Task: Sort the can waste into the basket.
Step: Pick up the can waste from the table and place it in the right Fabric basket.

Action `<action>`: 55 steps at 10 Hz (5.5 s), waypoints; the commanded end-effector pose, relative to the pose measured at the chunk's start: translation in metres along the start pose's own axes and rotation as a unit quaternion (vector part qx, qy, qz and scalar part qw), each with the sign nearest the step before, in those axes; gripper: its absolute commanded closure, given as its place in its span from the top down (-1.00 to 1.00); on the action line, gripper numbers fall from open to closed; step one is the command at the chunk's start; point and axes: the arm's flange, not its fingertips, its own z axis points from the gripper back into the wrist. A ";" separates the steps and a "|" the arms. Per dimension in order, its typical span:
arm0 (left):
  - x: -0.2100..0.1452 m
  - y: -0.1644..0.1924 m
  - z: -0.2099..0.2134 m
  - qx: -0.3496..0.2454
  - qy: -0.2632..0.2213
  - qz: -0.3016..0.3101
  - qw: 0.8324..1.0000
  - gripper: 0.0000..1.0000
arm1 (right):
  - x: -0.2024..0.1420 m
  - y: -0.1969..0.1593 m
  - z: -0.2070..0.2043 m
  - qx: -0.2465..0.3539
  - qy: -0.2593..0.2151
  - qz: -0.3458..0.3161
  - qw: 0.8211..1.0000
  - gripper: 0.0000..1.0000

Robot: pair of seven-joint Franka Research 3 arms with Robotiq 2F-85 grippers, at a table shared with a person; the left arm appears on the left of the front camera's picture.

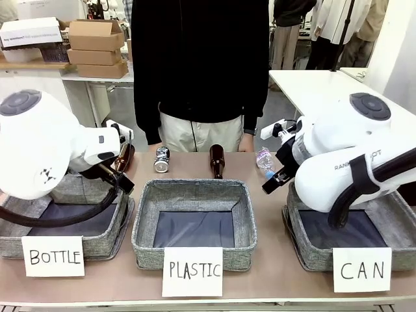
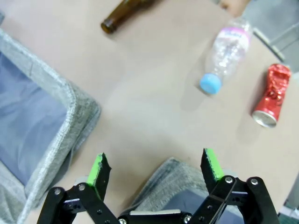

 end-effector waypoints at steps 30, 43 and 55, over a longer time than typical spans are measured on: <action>-0.127 0.144 0.169 -0.489 -0.048 0.452 0.745 1.00 | -0.054 -0.124 0.182 0.433 -0.067 -0.442 0.783 1.00; -0.127 0.144 0.169 -0.489 -0.048 0.452 0.745 1.00 | 0.068 -0.198 0.039 0.013 0.106 -0.327 0.939 1.00; -0.127 0.144 0.169 -0.489 -0.048 0.452 0.745 1.00 | 0.083 -0.259 -0.172 -0.019 0.179 -0.344 0.921 1.00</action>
